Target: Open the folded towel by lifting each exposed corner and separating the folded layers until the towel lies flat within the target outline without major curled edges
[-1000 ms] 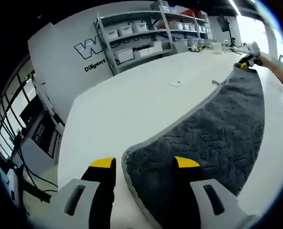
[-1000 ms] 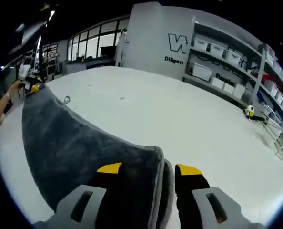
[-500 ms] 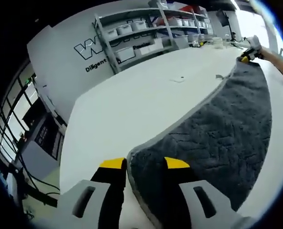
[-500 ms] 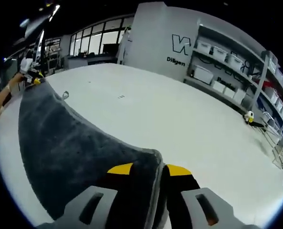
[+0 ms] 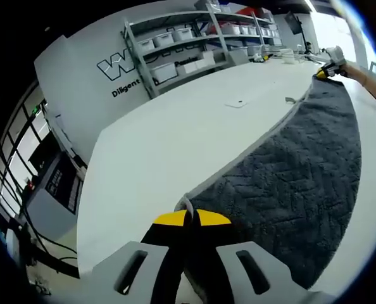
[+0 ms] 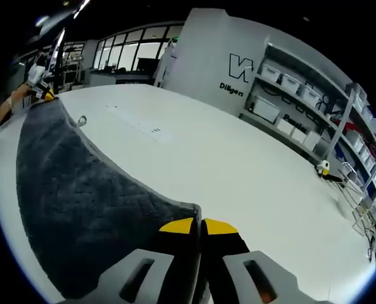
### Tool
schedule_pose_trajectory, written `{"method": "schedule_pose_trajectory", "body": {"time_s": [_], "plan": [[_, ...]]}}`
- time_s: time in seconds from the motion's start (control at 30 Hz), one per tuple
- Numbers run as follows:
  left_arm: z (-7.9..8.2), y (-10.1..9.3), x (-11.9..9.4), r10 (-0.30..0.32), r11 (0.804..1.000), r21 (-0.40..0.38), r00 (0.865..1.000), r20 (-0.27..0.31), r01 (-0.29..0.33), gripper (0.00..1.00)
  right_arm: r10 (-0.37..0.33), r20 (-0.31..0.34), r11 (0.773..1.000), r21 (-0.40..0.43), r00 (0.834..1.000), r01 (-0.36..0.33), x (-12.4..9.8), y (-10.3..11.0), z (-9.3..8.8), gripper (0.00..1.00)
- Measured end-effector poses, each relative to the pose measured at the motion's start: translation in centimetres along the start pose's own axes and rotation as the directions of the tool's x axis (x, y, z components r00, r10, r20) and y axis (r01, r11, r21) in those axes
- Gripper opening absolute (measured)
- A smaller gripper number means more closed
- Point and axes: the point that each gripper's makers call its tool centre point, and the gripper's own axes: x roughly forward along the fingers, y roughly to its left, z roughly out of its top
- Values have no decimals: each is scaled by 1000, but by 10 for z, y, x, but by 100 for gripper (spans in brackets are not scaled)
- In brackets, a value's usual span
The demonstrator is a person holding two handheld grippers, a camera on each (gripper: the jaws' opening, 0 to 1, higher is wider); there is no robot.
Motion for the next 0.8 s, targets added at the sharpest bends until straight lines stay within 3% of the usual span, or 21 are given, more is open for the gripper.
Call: {"method": "schedule_pose_trajectory", "body": {"time_s": [0.47, 0.73, 0.8], "plan": [[0, 7, -4, 55, 998, 22, 998, 1, -55, 2, 3, 16, 1000, 8, 1000, -4, -9, -2, 1, 0], [7, 9, -21, 88, 996, -8, 995, 51, -88, 2, -23, 53, 999, 29, 998, 22, -27, -9, 7, 0], [7, 6, -24, 68, 998, -10, 996, 60, -68, 2, -28, 64, 999, 33, 998, 26, -32, -10, 9, 0]]}}
